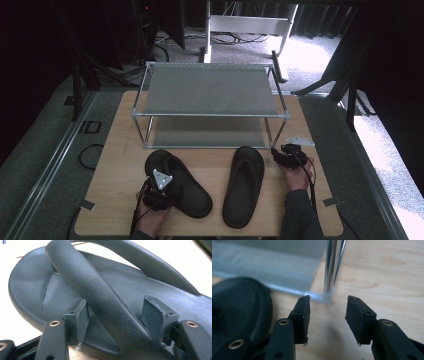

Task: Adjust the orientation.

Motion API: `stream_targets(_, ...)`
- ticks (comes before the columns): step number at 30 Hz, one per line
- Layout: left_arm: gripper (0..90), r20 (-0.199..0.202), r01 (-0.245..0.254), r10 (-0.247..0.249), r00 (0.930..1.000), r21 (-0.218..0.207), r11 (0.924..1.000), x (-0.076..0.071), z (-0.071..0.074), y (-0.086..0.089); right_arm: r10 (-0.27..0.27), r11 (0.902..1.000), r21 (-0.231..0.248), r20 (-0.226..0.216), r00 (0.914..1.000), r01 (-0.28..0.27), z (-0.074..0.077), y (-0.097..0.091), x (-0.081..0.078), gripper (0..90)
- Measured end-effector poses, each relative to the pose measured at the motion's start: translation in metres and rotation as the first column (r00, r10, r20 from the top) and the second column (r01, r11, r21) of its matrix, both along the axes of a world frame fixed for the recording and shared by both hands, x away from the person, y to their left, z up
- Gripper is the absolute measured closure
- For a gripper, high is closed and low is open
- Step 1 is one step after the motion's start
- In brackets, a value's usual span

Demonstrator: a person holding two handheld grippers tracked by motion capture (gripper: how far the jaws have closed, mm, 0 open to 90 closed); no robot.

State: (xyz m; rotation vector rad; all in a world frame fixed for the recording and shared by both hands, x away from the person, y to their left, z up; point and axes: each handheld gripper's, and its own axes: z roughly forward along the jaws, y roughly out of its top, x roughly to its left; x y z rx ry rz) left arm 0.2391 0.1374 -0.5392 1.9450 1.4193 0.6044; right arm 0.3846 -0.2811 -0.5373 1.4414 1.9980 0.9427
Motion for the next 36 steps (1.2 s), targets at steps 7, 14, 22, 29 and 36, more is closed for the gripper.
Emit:
stream_targets(7, 67.8, 0.041, -0.006, 0.005, 0.9992, 0.012, 0.9999, 0.004, 0.004, 0.003, -0.012, 0.9998, 0.018, 0.037, 0.9992, 0.011, 0.008, 0.003, 0.014, 53.6)
stream_targets(14, 72.7, 0.064, 0.026, -0.025, 0.9976, -0.025, 0.9993, 0.016, 0.005, 0.0, -0.015, 0.9994, 0.031, 0.034, 0.9993, 0.014, 0.008, 0.006, 0.021, 55.3)
stream_targets(22, 73.3, 0.107, 0.07, -0.06, 0.9925, -0.098, 0.9927, 0.041, 0.013, -0.008, -0.025, 0.9989, 0.04, 0.038, 0.999, 0.024, 0.008, 0.007, 0.024, 58.4)
stream_targets(29, 73.2, 0.145, 0.068, -0.052, 0.9881, -0.11, 0.9916, 0.067, 0.016, -0.017, -0.027, 0.9977, 0.064, 0.051, 0.9983, 0.024, 0.009, 0.005, 0.027, 63.0)
stream_targets(36, 72.9, 0.195, 0.074, -0.053, 0.9794, -0.103, 0.992, 0.1, 0.014, -0.026, -0.007, 0.9984, 0.056, 0.047, 0.9989, 0.004, 0.008, 0.009, 0.03, 73.4)
